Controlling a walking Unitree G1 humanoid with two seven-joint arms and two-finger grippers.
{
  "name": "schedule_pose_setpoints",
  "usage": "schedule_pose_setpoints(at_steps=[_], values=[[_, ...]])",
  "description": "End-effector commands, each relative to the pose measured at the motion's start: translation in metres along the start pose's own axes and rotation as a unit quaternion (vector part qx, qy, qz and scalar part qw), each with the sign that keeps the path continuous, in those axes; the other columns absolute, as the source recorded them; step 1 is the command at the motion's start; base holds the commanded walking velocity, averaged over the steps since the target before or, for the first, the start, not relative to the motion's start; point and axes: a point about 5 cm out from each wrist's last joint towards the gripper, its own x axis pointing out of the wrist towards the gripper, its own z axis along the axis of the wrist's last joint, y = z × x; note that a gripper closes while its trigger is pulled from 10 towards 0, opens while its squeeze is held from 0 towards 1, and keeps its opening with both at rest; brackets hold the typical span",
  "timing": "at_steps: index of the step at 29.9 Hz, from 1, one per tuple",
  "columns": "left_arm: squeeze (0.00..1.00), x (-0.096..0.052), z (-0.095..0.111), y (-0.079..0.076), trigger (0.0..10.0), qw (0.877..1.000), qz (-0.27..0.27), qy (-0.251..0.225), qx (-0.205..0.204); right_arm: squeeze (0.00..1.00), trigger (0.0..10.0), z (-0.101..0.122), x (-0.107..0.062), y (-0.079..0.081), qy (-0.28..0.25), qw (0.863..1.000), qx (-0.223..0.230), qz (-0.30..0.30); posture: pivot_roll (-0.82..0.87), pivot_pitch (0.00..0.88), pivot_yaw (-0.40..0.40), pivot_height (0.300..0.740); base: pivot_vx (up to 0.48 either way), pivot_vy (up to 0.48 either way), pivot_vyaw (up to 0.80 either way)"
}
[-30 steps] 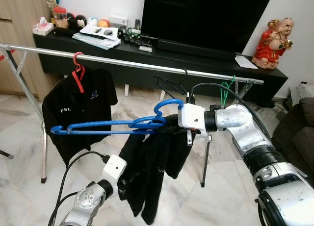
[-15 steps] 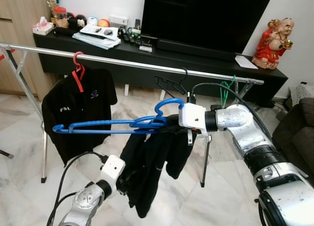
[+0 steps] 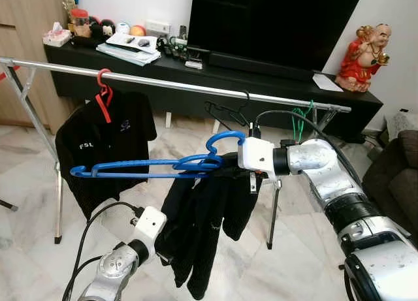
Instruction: Hang hanger
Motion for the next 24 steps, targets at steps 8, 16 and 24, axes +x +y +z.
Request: schedule_pose_setpoints(at_steps=[8, 16, 24], values=[[0.0, -0.006, -0.007, 0.0, 0.0, 1.0, -0.001, 0.014, 0.001, 0.0, 0.0, -0.015, -0.013, 0.004, 0.037, 0.999, 0.01, -0.016, 0.12, 0.0, -0.198, 0.74, 0.0, 0.0, 0.0], [0.0, -0.03, -0.033, 0.013, 0.0, 0.995, 0.056, 0.077, 0.004, 0.0, 0.0, -0.07, -0.036, 0.045, 0.153, 0.986, 0.066, 0.006, 0.12, 0.0, -0.188, 0.74, 0.0, 0.0, 0.0], [0.0, -0.032, -0.037, 0.014, 0.0, 0.993, 0.066, 0.1, -0.002, 0.0, 0.0, -0.076, -0.038, 0.059, 0.12, 0.987, 0.105, 0.007, 0.12, 0.001, -0.179, 0.74, 0.0, 0.0, 0.0]])
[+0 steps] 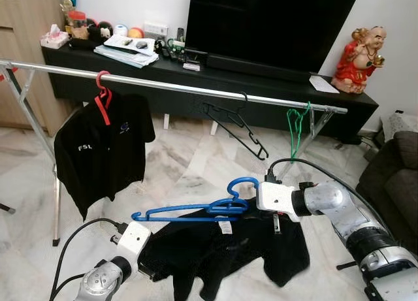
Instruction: Hang hanger
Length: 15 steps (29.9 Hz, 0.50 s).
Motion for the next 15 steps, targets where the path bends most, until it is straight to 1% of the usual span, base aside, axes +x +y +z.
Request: schedule_pose_setpoints(at_steps=[1, 2, 3, 4, 6, 7, 8, 9, 10, 11, 13, 15], values=[[0.0, -0.002, -0.005, 0.001, 0.0, 1.0, 0.01, 0.018, -0.003, 0.0, 0.0, -0.001, -0.014, -0.007, -0.022, 0.999, 0.017, -0.028, 0.12, 0.001, -0.179, 0.74, 0.0, 0.0, 0.0], [0.0, -0.003, -0.006, 0.001, 0.0, 1.0, 0.01, 0.021, -0.002, 0.0, 0.0, -0.002, -0.014, -0.006, -0.026, 0.999, 0.026, -0.024, 0.12, 0.003, -0.176, 0.74, 0.0, 0.0, 0.0], [0.0, -0.003, -0.007, 0.001, 0.0, 1.0, 0.01, 0.022, -0.001, 0.0, 0.0, -0.006, -0.016, -0.001, -0.019, 0.999, 0.028, -0.002, 0.12, 0.003, -0.176, 0.74, 0.0, 0.0, 0.0], [0.0, -0.005, -0.009, 0.001, 0.0, 0.999, 0.013, 0.029, -0.002, 0.0, 0.0, -0.02, -0.022, 0.006, 0.033, 0.999, 0.017, 0.014, 0.12, 0.005, -0.174, 0.74, 0.0, 0.0, 0.0], [0.0, -0.005, -0.01, 0.002, 0.0, 0.999, 0.015, 0.033, -0.002, 0.0, 0.0, -0.026, -0.025, 0.008, 0.059, 0.998, 0.01, 0.016, 0.12, 0.005, -0.174, 0.74, 0.0, 0.0, 0.0], [0.0, -0.006, -0.011, 0.002, 0.0, 0.999, 0.013, 0.035, 0.0, 0.0, 0.0, -0.034, -0.029, 0.009, 0.105, 0.994, -0.003, 0.017, 0.12, 0.006, -0.171, 0.74, 0.0, 0.0, 0.0], [0.0, -0.006, -0.011, 0.002, 0.0, 0.999, 0.013, 0.035, 0.0, 0.0, 0.0, -0.034, -0.029, 0.009, 0.105, 0.994, -0.003, 0.017, 0.12, 0.006, -0.171, 0.74, 0.0, 0.0, 0.0], [0.0, -0.008, -0.013, 0.003, 0.0, 0.999, 0.013, 0.04, 0.001, 0.0, 0.0, -0.043, -0.036, 0.009, 0.15, 0.989, -0.014, 0.004, 0.12, 0.01, -0.168, 0.74, 0.0, 0.0, 0.0], [0.0, -0.008, -0.013, 0.003, 0.0, 0.999, 0.013, 0.04, 0.001, 0.0, 0.0, -0.043, -0.036, 0.009, 0.15, 0.989, -0.014, 0.004, 0.12, 0.01, -0.168, 0.74, 0.0, 0.0, 0.0], [0.0, -0.008, -0.014, 0.003, 0.0, 0.999, 0.012, 0.043, 0.001, 0.0, 0.0, -0.046, -0.039, 0.008, 0.165, 0.986, -0.014, -0.007, 0.12, 0.01, -0.168, 0.74, 0.0, 0.0, 0.0], [0.0, -0.009, -0.016, 0.003, 0.0, 0.999, 0.013, 0.047, 0.002, 0.0, 0.0, -0.051, -0.041, 0.009, 0.189, 0.982, -0.022, -0.009, 0.12, 0.015, -0.164, 0.74, 0.0, 0.0, 0.0], [0.0, -0.01, -0.016, 0.003, 0.0, 0.999, 0.013, 0.049, 0.002, 0.0, 0.0, -0.052, -0.042, 0.009, 0.196, 0.98, -0.024, -0.008, 0.12, 0.015, -0.164, 0.74, 0.0, 0.0, 0.0]])
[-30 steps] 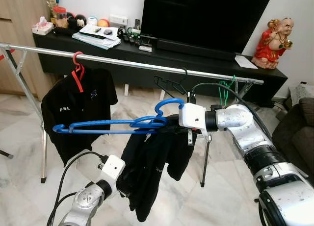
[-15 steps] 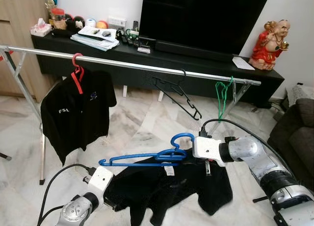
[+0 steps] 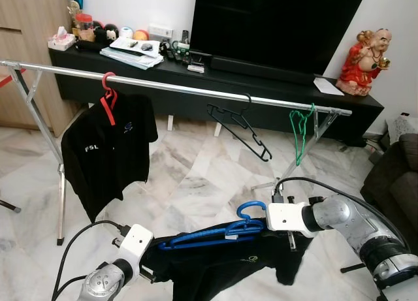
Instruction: Hang hanger
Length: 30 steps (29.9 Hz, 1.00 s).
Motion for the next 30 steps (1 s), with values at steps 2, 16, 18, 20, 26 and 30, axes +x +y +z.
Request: schedule_pose_setpoints(at_steps=[2, 16, 18, 20, 26, 30], values=[[0.0, -0.01, -0.017, 0.009, 0.0, 0.999, 0.025, 0.043, -0.005, 0.0, 0.0, -0.03, -0.024, 0.003, 0.072, 0.997, 0.016, -0.01, 0.12, 0.016, -0.163, 0.74, 0.0, 0.0, 0.0], [0.0, -0.013, 0.008, 0.011, 0.0, 0.999, -0.034, 0.026, 0.024, 0.0, 0.0, -0.042, 0.003, 0.017, 0.181, 0.982, -0.018, -0.046, 0.14, 0.017, -0.165, 0.74, 0.0, 0.0, 0.0], [0.0, -0.015, 0.017, 0.01, 0.0, 0.997, -0.059, 0.021, 0.036, 0.0, 0.0, -0.039, 0.012, 0.018, 0.182, 0.981, -0.013, -0.063, 0.14, 0.016, -0.166, 0.74, 0.0, 0.0, 0.0], [0.0, -0.015, 0.022, 0.01, 0.0, 0.996, -0.071, 0.023, 0.044, 0.0, 0.0, -0.038, 0.016, 0.019, 0.189, 0.979, -0.011, -0.072, 0.14, 0.016, -0.166, 0.74, 0.0, 0.0, 0.0], [0.0, -0.016, 0.073, -0.014, 0.0, 0.985, -0.169, -0.043, 0.013, 0.0, 0.0, -0.026, 0.038, 0.024, 0.174, 0.978, 0.038, -0.107, 0.14, 0.014, -0.164, 0.74, 0.0, 0.0, 0.0], [0.0, -0.016, 0.105, -0.045, 0.0, 0.959, -0.269, -0.076, 0.054, 0.0, 0.0, -0.005, 0.059, 0.026, 0.12, 0.98, 0.097, -0.123, 0.15, 0.009, -0.159, 0.74, 0.0, 0.0, 0.0]])
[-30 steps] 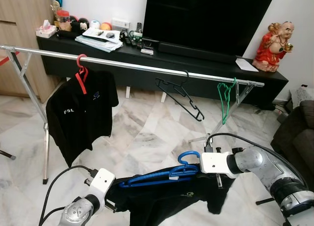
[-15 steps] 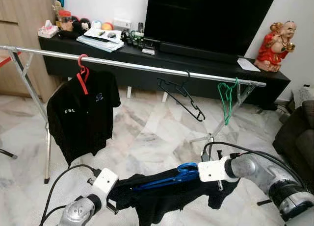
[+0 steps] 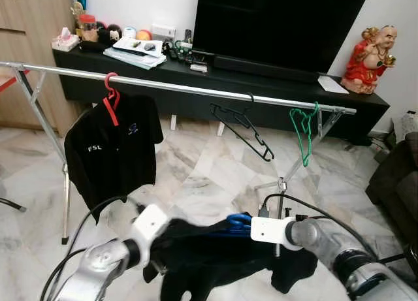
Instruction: Hang hanger
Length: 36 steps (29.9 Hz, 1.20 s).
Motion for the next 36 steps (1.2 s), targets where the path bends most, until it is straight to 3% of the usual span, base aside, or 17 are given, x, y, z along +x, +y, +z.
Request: schedule_pose_setpoints(at_steps=[1, 3, 7, 8, 9, 10, 11, 13, 14, 15, 16, 26, 36], values=[[0.0, 0.007, 0.014, -0.009, 0.0, 0.999, -0.033, -0.018, 0.01, 0.0, 0.0, -0.005, -0.001, 0.0, 0.003, 0.999, 0.031, -0.011, 0.15, 0.009, -0.159, 0.74, 0.0, 0.0, 0.0], [0.0, 0.019, 0.032, -0.017, 0.0, 0.997, -0.058, -0.048, 0.007, 0.0, 0.0, 0.007, 0.004, 0.001, -0.017, 0.998, 0.056, -0.016, 0.15, 0.009, -0.158, 0.74, 0.0, 0.0, 0.0], [0.0, 0.032, 0.041, -0.033, 0.0, 0.993, -0.101, -0.053, 0.018, 0.0, 0.0, 0.024, 0.006, -0.002, -0.053, 0.995, 0.087, -0.017, 0.16, 0.011, -0.162, 0.74, 0.0, 0.0, 0.0], [0.0, 0.035, 0.041, -0.038, 2.0, 0.993, -0.11, -0.046, 0.021, 0.0, 0.0, 0.028, 0.007, -0.004, -0.067, 0.993, 0.098, -0.014, 0.16, 0.01, -0.162, 0.74, 0.0, 0.0, 0.0], [0.0, 0.037, 0.04, -0.043, 3.1, 0.992, -0.121, -0.038, 0.025, 0.0, 0.0, 0.032, 0.007, -0.005, -0.079, 0.991, 0.104, -0.01, 0.16, 0.01, -0.163, 0.74, 0.0, 0.0, 0.0], [0.0, 0.038, 0.038, -0.048, 9.6, 0.99, -0.135, -0.029, 0.031, 0.0, 0.0, 0.036, 0.006, -0.006, -0.09, 0.99, 0.11, -0.005, 0.16, 0.01, -0.163, 0.74, 0.0, 0.0, 0.0], [0.0, 0.039, 0.036, -0.055, 10.0, 0.987, -0.154, -0.02, 0.04, 0.0, 0.0, 0.039, 0.006, -0.008, -0.1, 0.988, 0.117, -0.005, 0.16, 0.01, -0.163, 0.74, 0.0, 0.0, 0.0], [0.0, 0.036, 0.033, -0.064, 10.0, 0.982, -0.183, -0.006, 0.041, 0.0, 0.0, 0.041, 0.003, -0.014, -0.108, 0.987, 0.118, -0.012, 0.16, 0.007, -0.164, 0.74, 0.0, 0.0, 0.0], [0.16, 0.034, 0.029, -0.063, 10.0, 0.982, -0.183, 0.012, 0.054, 0.0, 0.0, 0.04, 0.002, -0.017, -0.108, 0.987, 0.117, -0.015, 0.16, 0.006, -0.165, 0.74, 0.0, 0.0, 0.0], [0.16, 0.033, 0.026, -0.061, 10.0, 0.981, -0.182, 0.025, 0.065, 0.0, 0.0, 0.039, 0.001, -0.018, -0.108, 0.987, 0.117, -0.016, 0.16, 0.006, -0.166, 0.74, 0.0, 0.0, 0.0], [1.0, 0.032, 0.023, -0.06, 10.0, 0.979, -0.183, 0.038, 0.075, 0.0, 0.0, 0.038, 0.0, -0.019, -0.108, 0.987, 0.116, -0.016, 0.17, 0.003, -0.167, 0.74, 0.0, 0.0, 0.0], [1.0, 0.026, 0.027, -0.058, 10.0, 0.975, -0.197, 0.048, 0.094, 0.0, 0.0, 0.037, -0.004, -0.027, -0.11, 0.988, 0.11, -0.025, 0.18, 0.0, -0.169, 0.74, 0.0, 0.0, 0.0], [1.0, 0.041, 0.031, -0.049, 10.0, 0.979, -0.131, 0.063, 0.146, 0.0, 0.0, 0.039, -0.004, -0.022, -0.122, 0.988, 0.097, 0.01, 0.18, 0.0, -0.171, 0.74, 0.0, 0.0, 0.0]])
